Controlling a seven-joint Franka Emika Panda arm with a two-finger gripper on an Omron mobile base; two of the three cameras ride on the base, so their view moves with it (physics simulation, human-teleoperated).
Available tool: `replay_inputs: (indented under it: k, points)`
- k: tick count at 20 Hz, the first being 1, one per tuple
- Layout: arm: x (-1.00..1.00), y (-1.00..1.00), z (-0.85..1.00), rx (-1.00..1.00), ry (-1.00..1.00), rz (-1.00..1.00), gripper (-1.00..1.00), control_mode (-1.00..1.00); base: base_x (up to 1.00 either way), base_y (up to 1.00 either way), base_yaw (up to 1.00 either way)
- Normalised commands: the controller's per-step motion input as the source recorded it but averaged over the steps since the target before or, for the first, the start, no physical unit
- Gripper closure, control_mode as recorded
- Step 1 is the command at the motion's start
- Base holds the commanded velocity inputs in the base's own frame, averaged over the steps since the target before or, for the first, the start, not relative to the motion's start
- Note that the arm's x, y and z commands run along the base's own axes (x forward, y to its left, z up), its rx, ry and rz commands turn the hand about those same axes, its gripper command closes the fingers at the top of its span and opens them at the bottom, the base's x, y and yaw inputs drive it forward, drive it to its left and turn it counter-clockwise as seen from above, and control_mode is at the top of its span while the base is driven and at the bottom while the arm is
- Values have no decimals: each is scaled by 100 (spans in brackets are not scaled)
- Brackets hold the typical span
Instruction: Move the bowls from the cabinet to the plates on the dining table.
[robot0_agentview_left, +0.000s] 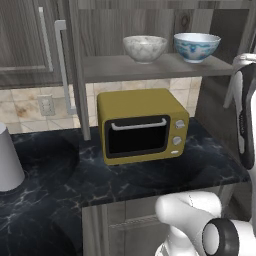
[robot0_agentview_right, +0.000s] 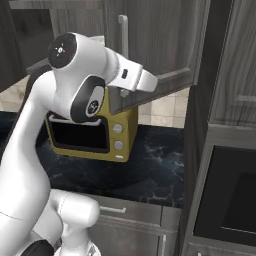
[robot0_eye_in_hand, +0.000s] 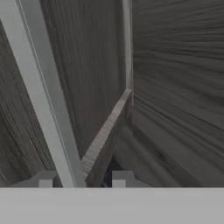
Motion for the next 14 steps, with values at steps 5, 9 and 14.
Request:
replay_inputs:
  k: [5, 9, 14]
  points:
    - [-7, -10, -10, 2, 0, 0, -100, -100, 0, 0, 0]
    - [-13, 4, -16, 5, 0, 0, -100, -100, 0, 0, 0]
    - [-51, 14, -1, 1, 0, 0, -100, -100, 0, 0, 0]
